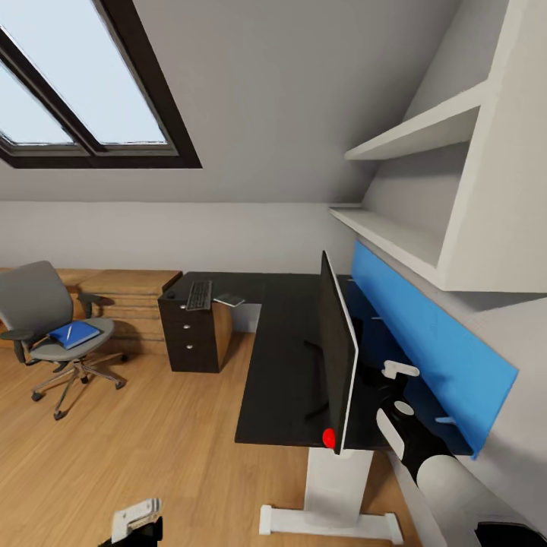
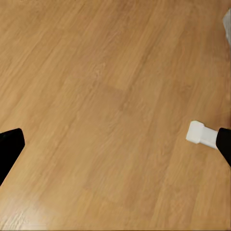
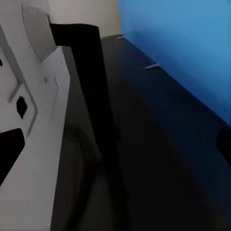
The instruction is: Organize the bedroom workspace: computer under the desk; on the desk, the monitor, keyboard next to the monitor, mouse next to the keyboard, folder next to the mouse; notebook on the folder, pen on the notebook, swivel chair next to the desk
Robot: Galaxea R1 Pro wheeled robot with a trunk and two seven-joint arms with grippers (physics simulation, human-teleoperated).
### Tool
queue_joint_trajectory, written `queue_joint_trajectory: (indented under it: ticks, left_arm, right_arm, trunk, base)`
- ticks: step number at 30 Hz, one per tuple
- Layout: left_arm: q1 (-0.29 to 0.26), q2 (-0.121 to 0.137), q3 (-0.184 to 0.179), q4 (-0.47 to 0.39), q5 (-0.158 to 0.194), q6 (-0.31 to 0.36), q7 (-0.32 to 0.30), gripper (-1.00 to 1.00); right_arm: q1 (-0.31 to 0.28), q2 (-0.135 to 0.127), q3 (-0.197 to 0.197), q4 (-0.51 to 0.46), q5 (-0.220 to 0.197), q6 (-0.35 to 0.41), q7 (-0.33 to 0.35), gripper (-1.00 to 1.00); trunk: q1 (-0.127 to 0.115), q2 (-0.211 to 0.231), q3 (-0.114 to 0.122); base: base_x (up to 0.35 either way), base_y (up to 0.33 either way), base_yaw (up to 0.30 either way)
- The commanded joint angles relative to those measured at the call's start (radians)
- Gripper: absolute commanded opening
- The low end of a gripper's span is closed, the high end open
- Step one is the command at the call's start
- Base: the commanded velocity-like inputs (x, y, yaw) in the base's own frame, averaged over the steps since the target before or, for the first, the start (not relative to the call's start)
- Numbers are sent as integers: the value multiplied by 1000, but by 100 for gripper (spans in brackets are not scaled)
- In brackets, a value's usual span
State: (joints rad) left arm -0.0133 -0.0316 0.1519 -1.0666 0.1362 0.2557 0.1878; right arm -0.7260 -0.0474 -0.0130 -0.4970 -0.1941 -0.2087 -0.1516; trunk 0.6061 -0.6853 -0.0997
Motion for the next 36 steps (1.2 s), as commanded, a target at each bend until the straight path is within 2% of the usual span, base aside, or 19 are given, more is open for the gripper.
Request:
queue_joint_trajectory:
  ticks: [1,3,6,9,14,18,25,29,33,36]
  left_arm:
    - [-1,-11,1,-42,11,24,4,100]
    - [-1,-23,5,-70,11,44,6,100]
    - [-1,-23,11,-29,11,44,5,100]
    - [-1,-22,36,35,9,7,2,100]
    - [-1,-24,46,61,7,-69,1,100]
    - [-1,-26,46,67,6,-89,0,100]
    - [-1,-27,46,68,5,-93,-1,100]
    - [-1,-27,46,68,5,-93,-2,100]
    - [-1,-28,46,68,5,-93,-3,100]
    - [-1,-28,46,68,5,-93,-3,100]
  right_arm:
    - [-1,-1,2,1,-9,-4,-1,100]
    - [-1,-4,2,3,-7,-3,-2,100]
    - [-1,-7,4,5,-6,-3,0,100]
    - [-1,-8,9,8,-5,-3,2,100]
    - [-1,-7,21,9,-1,3,7,100]
    - [-1,-6,40,8,0,16,17,100]
    - [-1,-6,51,8,1,18,63,100]
    - [-1,-5,79,8,1,18,75,100]
    - [-1,-5,141,8,0,18,77,100]
    - [-1,-5,161,8,0,18,77,100]
  trunk:
    - [1,-1,-2]
    - [1,-1,-2]
    - [1,-1,-2]
    - [1,-1,-2]
    - [1,-1,-2]
    - [1,-1,-2]
    - [1,-1,-2]
    - [1,-1,-2]
    - [1,-1,-2]
    - [1,-1,-2]
  base:
    - [235,-113,0]
    - [133,-68,0]
    - [32,-16,0]
    - [11,-6,0]
    - [3,-1,0]
    - [0,0,0]
    - [0,0,0]
    - [0,0,0]
    - [0,0,0]
    - [0,0,0]
